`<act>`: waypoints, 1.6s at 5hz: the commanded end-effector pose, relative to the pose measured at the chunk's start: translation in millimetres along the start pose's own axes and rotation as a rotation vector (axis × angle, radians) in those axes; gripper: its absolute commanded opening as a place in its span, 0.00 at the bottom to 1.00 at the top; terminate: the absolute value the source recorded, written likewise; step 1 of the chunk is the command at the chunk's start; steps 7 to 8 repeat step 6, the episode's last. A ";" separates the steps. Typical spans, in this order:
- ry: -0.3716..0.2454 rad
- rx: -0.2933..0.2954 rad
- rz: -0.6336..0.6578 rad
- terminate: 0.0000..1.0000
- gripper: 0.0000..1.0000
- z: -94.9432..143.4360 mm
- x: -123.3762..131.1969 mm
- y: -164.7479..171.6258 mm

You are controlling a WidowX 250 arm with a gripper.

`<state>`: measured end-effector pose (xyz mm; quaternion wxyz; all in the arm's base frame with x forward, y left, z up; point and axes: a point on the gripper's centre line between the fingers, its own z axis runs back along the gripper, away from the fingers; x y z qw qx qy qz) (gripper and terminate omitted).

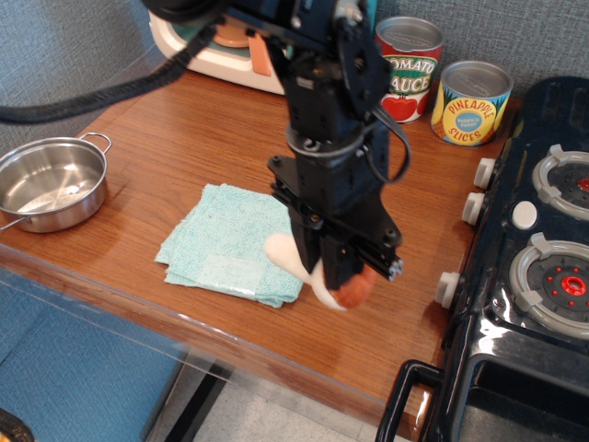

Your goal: Pick up mushroom near table's edge and move right past blue cloth.

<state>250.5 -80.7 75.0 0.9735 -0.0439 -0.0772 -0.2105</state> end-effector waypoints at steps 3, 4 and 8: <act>-0.091 -0.001 -0.011 0.00 1.00 33.9 -18.7 7.3; -0.112 0.003 0.010 0.00 1.00 41.6 -20.9 8.3; -0.112 0.003 0.010 1.00 1.00 41.6 -20.9 8.3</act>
